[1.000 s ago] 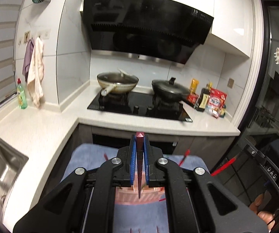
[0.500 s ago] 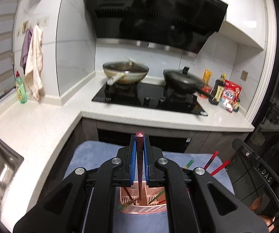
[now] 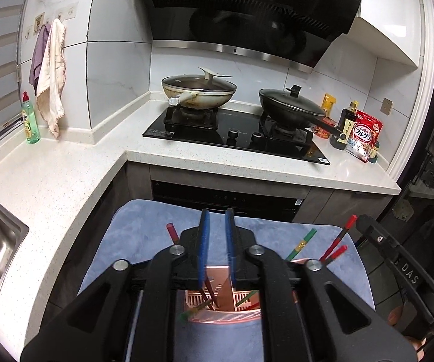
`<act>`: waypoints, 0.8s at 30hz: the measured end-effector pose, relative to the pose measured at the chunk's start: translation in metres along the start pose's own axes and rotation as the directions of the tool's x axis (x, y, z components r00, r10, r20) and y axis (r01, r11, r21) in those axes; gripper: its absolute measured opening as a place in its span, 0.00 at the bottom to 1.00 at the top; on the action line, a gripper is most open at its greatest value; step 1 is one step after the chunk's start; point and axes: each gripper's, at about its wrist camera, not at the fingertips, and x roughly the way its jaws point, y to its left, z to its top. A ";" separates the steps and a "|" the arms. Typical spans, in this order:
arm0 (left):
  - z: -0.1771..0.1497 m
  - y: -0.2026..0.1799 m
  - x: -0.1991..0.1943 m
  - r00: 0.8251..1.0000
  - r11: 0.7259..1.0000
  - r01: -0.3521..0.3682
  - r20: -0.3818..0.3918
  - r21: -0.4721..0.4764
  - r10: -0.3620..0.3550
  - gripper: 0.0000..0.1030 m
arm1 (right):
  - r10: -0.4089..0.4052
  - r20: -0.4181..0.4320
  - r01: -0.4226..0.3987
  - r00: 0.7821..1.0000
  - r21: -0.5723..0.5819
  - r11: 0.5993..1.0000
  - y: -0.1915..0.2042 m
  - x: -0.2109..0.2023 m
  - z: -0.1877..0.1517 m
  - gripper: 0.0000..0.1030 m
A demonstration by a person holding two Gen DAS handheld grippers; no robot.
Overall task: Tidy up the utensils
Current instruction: 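Lower both red chopsticks into the pink basket and open both tools, then move both open tools back down to the remaining chopsticks on the mat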
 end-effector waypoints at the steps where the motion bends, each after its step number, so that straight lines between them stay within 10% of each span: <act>1: 0.000 0.000 -0.001 1.000 1.000 -0.004 0.003 -0.003 0.004 0.27 | 0.002 0.004 -0.002 1.000 -0.002 1.000 0.001 -0.003 0.001 0.22; 12: -0.008 -0.007 -0.030 0.997 0.997 -0.067 0.029 0.028 0.066 0.49 | 0.023 0.043 -0.020 0.999 -0.066 0.998 0.022 -0.047 -0.001 0.36; 24: -0.039 -0.014 -0.066 0.994 0.991 -0.113 0.016 0.070 0.112 0.50 | 0.038 0.012 -0.037 0.999 -0.124 0.992 0.039 -0.095 -0.033 0.41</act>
